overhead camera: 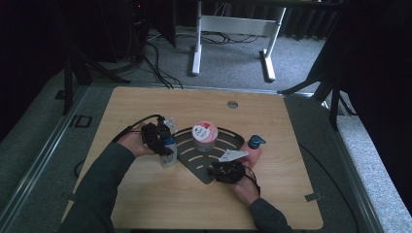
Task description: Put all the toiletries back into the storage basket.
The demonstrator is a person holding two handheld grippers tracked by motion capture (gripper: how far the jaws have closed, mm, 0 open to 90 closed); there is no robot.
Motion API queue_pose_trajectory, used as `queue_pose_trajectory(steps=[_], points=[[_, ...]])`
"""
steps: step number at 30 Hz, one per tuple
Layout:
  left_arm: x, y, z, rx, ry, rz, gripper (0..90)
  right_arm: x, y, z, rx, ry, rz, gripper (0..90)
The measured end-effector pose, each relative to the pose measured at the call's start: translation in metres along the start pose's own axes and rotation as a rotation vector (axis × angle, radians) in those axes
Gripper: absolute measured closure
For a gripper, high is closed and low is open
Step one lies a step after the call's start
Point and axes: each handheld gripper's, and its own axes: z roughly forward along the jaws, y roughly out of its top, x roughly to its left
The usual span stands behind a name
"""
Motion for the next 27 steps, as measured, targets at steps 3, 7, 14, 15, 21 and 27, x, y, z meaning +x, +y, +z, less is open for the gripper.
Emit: queue_pose_trajectory(steps=[3, 7, 14, 15, 21, 27], points=[[0.000, 0.000, 0.000, 0.002, -0.003, 0.001, 52.7, 0.000, 0.000, 0.000, 0.000, 0.000, 0.000, 62.6], [-0.001, 0.001, -0.001, 0.007, 0.000, 0.003, 53.8, 0.000, 0.000, 0.000, 0.000, 0.000, -0.001, 62.6], [-0.004, 0.001, -0.001, 0.011, 0.007, 0.017, 54.6, 0.000, 0.000, 0.000, 0.000, 0.000, 0.000, 62.6], [-0.005, 0.001, -0.001, 0.010, 0.006, 0.016, 54.7, 0.000, 0.000, 0.000, -0.001, 0.000, 0.001, 62.6], [-0.010, 0.002, -0.002, 0.013, 0.021, 0.032, 55.0, 0.000, 0.000, 0.000, -0.001, 0.000, 0.000, 62.6], [-0.015, 0.002, -0.002, 0.012, 0.024, 0.035, 55.1, 0.000, 0.000, 0.000, 0.000, 0.000, 0.000, 62.7]])
